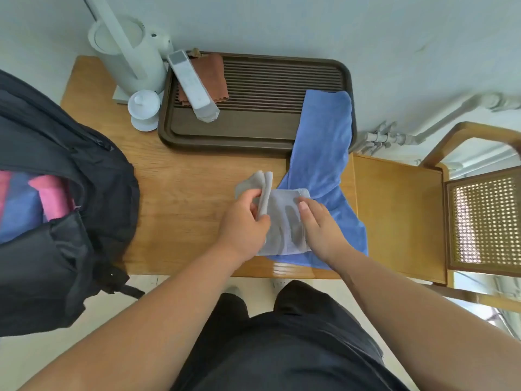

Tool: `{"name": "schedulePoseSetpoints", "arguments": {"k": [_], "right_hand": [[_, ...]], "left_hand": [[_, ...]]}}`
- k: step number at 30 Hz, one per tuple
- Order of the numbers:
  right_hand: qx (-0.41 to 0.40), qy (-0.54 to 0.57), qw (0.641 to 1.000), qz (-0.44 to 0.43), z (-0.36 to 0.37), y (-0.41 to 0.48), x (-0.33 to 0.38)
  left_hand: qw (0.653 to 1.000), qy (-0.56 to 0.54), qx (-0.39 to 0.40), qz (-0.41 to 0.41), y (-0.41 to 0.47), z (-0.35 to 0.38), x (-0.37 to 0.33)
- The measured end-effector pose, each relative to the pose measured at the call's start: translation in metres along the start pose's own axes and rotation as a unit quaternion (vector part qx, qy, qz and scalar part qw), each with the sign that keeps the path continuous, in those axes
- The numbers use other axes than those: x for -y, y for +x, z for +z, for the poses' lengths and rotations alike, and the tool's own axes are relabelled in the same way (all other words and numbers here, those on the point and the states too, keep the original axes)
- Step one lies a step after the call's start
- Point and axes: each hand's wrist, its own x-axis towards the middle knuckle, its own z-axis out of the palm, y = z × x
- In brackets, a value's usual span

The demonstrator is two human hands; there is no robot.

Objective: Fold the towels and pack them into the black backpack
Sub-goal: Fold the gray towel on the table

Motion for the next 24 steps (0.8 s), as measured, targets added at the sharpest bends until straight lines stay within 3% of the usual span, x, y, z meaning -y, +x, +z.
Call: {"name": "schedulePoseSetpoints", "arguments": {"k": [4,11,15,19,21,24], "right_hand": [[0.016,0.167,0.984,0.055,-0.016,0.008,-0.002],[0.137,0.168,0.975,0.037,-0.026,0.021,-0.016],[0.162,0.074,0.984,-0.012,-0.025,0.028,-0.014],[0.145,-0.005,0.989,-0.04,-0.026,0.03,-0.009],[0.104,-0.011,0.993,-0.053,-0.028,0.03,-0.01],[0.045,-0.006,0.997,-0.055,-0.032,0.029,-0.018]], "left_hand": [[0.997,0.07,0.0,0.023,0.007,0.043,-0.01],[0.989,0.111,0.099,0.006,0.0,0.084,0.001],[0.988,0.147,-0.028,0.042,-0.01,0.069,0.012],[0.967,0.213,-0.134,0.028,-0.017,0.051,0.027],[0.962,0.229,-0.147,0.018,-0.02,0.046,0.039],[0.956,0.275,-0.097,0.031,-0.024,0.047,0.052]]}}
